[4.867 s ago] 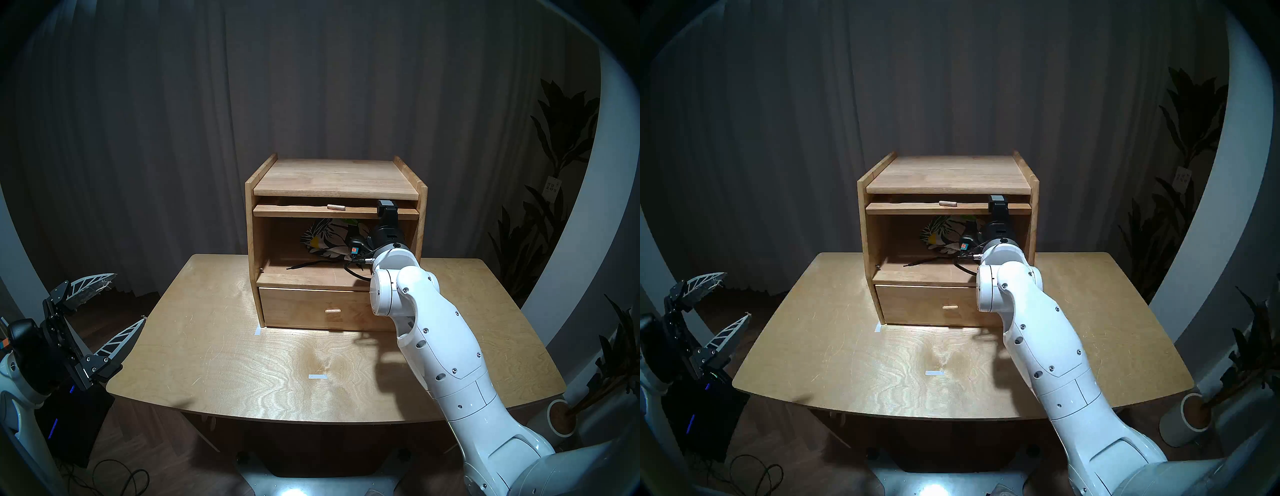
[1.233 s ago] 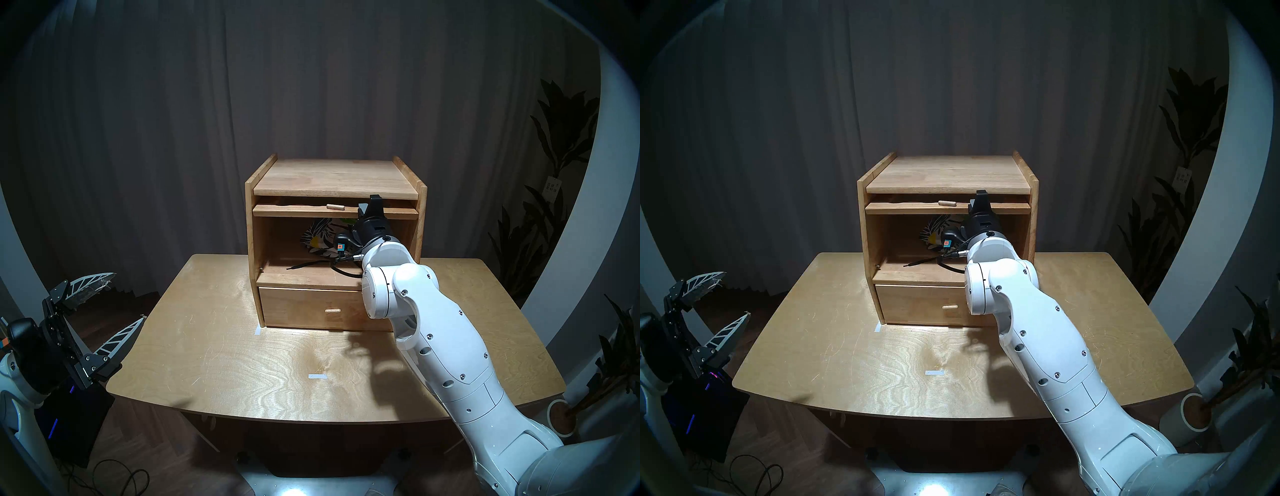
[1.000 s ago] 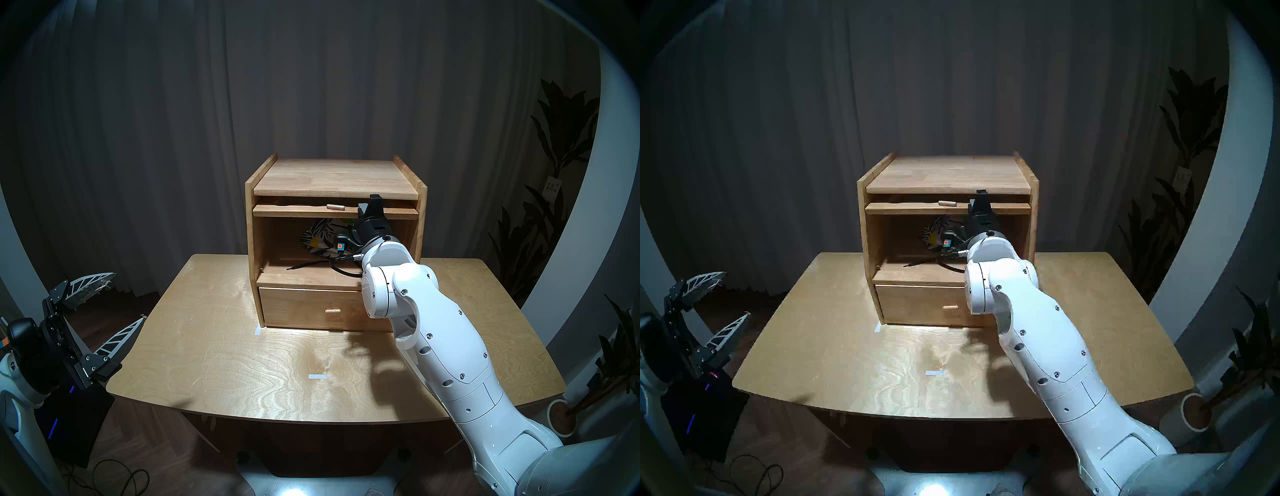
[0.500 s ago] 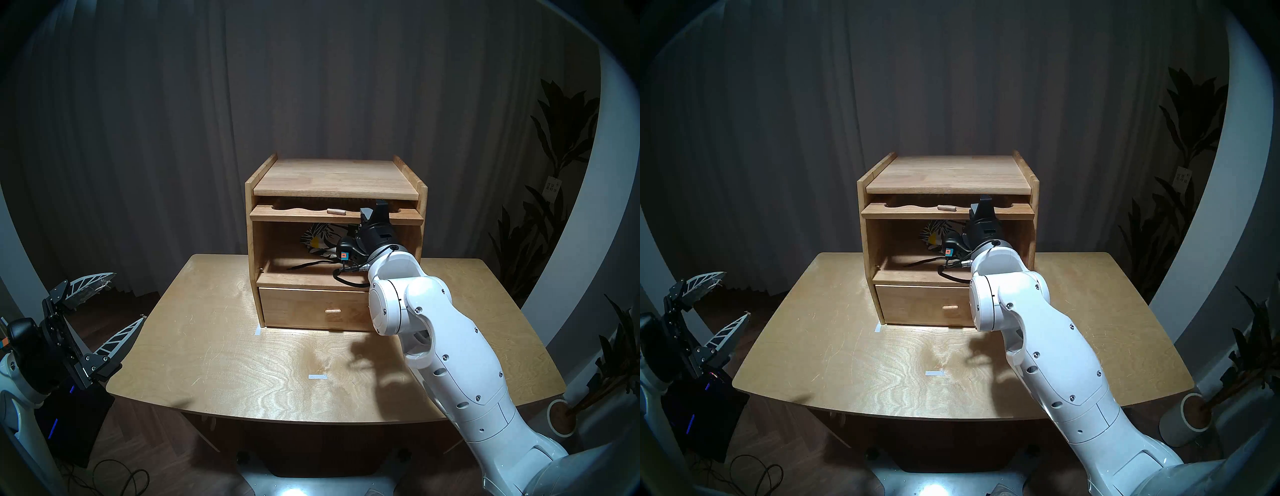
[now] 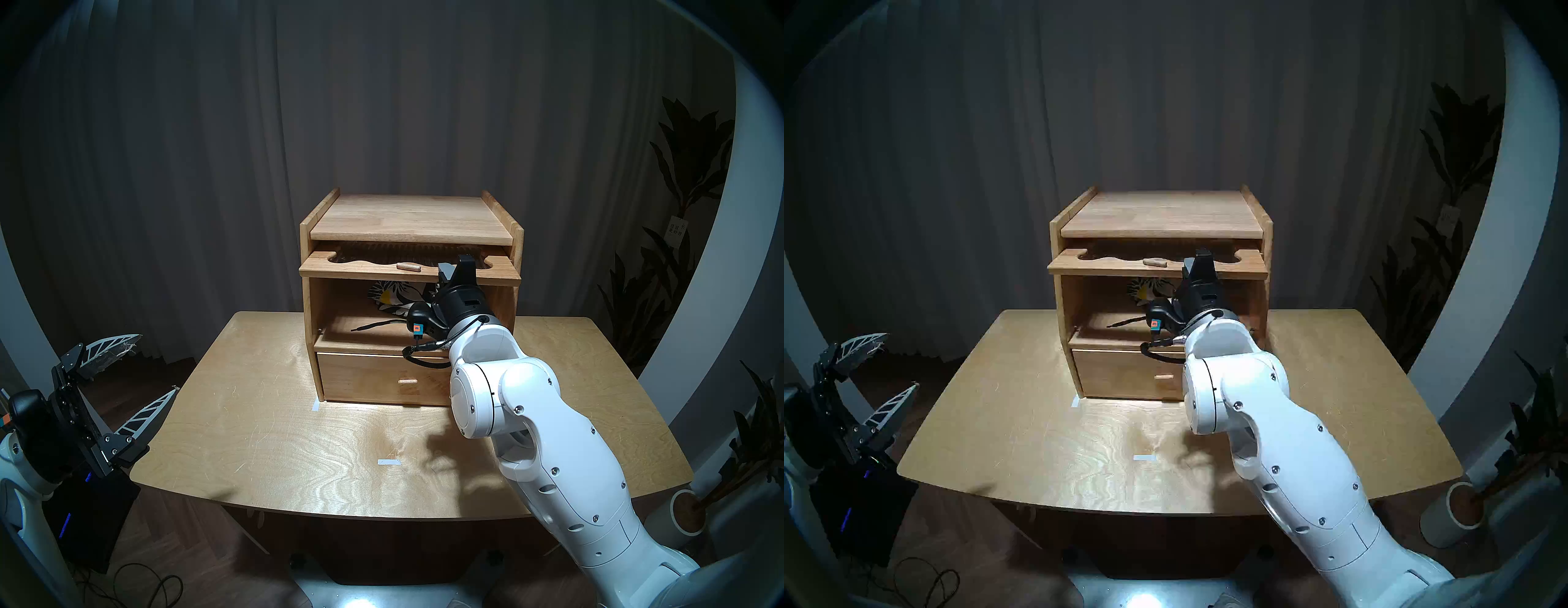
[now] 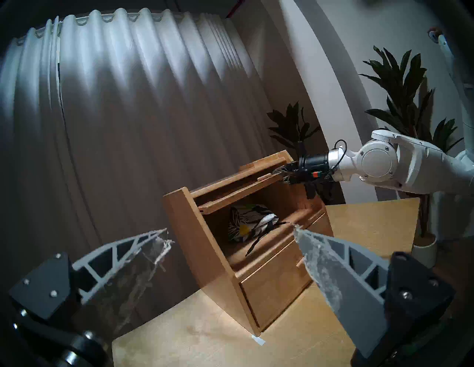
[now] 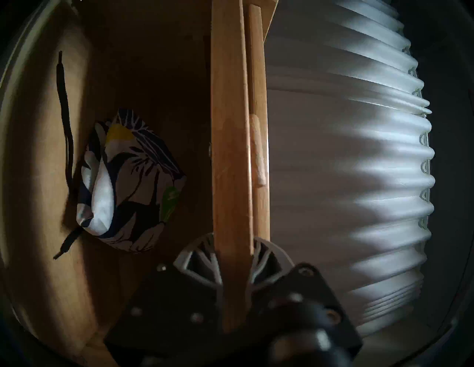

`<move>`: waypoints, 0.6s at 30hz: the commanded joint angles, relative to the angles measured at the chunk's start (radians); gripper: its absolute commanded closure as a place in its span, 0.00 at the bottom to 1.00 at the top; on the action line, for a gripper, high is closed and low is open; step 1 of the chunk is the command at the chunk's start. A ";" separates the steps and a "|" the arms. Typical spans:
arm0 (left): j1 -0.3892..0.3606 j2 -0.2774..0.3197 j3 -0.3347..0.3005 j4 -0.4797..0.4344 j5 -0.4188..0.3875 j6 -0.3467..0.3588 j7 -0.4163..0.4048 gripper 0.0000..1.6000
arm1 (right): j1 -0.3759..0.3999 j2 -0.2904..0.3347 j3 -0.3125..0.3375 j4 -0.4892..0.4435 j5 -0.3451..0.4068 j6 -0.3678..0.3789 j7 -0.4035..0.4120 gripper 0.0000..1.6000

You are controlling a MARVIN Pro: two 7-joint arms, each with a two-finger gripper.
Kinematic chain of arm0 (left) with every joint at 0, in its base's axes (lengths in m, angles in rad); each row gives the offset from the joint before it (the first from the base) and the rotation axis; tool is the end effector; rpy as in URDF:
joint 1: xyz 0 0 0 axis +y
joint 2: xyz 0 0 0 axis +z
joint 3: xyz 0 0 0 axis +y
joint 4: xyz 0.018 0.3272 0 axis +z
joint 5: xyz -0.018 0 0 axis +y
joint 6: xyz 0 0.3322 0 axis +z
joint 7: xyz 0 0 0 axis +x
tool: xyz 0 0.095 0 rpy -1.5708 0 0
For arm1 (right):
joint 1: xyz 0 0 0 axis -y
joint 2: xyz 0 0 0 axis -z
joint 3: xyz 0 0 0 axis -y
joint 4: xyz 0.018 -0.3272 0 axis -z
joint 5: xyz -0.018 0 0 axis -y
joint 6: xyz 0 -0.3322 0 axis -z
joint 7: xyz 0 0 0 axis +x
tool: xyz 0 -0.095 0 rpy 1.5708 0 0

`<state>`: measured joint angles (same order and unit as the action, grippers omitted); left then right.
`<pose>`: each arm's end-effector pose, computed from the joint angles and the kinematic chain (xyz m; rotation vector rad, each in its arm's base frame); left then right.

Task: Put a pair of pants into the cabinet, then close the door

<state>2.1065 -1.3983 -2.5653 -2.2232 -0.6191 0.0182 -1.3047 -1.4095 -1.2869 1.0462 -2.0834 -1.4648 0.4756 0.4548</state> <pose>0.1610 0.2058 -0.1515 1.6638 -0.9708 2.1625 0.3988 0.1149 -0.1617 1.0827 1.2362 1.3636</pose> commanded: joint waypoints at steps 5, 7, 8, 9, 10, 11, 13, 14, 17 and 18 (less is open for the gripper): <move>0.002 -0.003 0.000 -0.005 -0.003 0.001 -0.001 0.00 | -0.093 0.046 0.025 -0.127 0.017 0.012 -0.032 1.00; 0.002 -0.003 0.000 -0.005 -0.003 0.001 -0.001 0.00 | -0.119 0.058 0.029 -0.138 0.021 0.012 -0.042 1.00; 0.002 -0.003 0.000 -0.005 -0.003 0.001 -0.001 0.00 | -0.130 0.063 0.031 -0.143 0.023 0.013 -0.046 1.00; 0.002 -0.003 0.000 -0.005 -0.003 0.001 -0.001 0.00 | -0.144 0.070 0.031 -0.151 0.026 0.013 -0.049 1.00; 0.002 -0.003 0.000 -0.005 -0.003 0.001 -0.001 0.00 | -0.157 0.075 0.032 -0.158 0.031 0.012 -0.053 1.00; 0.002 -0.003 0.000 -0.005 -0.003 0.001 -0.001 0.00 | -0.170 0.078 0.029 -0.169 0.036 0.012 -0.054 1.00; 0.002 -0.003 0.000 -0.005 -0.003 0.001 -0.001 0.00 | -0.192 0.086 0.021 -0.189 0.045 0.009 -0.055 1.00; 0.002 -0.003 0.000 -0.005 -0.003 0.001 -0.001 0.00 | -0.201 0.089 0.016 -0.197 0.045 0.010 -0.056 1.00; 0.002 -0.003 0.000 -0.005 -0.003 0.001 -0.001 0.00 | -0.229 0.097 0.003 -0.219 0.055 0.008 -0.056 1.00; 0.002 -0.003 0.000 -0.005 -0.003 0.001 -0.001 0.00 | -0.236 0.101 -0.003 -0.225 0.054 0.007 -0.060 1.00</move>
<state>2.1064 -1.3984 -2.5655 -2.2232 -0.6191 0.0184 -1.3047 -1.5709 -1.2085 1.0653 -2.2279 -1.4192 0.4869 0.4199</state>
